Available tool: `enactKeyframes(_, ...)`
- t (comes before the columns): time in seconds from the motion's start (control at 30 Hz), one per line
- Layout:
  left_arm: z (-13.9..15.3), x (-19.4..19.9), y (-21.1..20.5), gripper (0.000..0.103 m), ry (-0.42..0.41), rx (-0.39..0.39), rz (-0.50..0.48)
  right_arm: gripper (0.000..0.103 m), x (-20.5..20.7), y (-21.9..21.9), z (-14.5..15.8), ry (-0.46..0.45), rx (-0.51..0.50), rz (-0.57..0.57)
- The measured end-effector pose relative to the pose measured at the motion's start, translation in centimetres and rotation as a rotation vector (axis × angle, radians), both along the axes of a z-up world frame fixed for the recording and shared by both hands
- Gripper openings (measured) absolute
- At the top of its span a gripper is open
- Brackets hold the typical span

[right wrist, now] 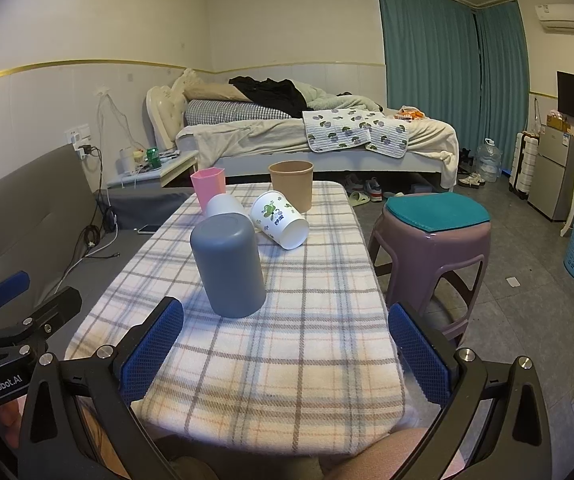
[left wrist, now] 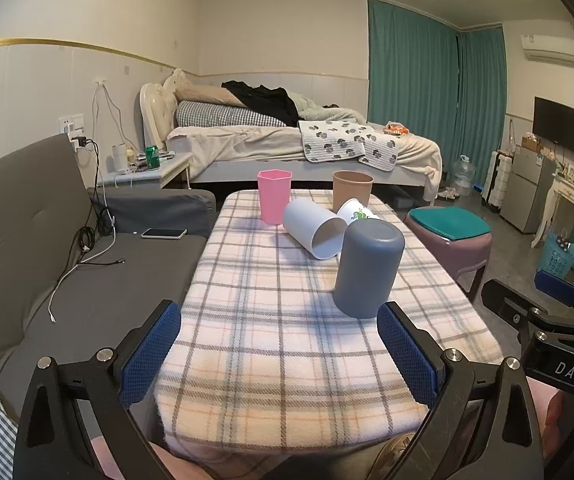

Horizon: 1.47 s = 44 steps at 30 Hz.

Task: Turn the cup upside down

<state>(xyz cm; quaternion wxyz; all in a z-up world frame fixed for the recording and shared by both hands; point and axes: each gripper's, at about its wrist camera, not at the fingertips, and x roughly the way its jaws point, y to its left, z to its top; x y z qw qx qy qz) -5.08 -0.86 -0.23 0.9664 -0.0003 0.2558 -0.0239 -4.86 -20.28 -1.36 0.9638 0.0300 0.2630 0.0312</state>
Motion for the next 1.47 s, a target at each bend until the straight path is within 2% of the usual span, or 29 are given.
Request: enactKeyframes(1.47, -0.13, -0.03, -0.10, 0.102, -0.003, 0.005, -0.003, 0.103, 0.05, 0.35, -0.34, 0.009, -0.007, 0.001)
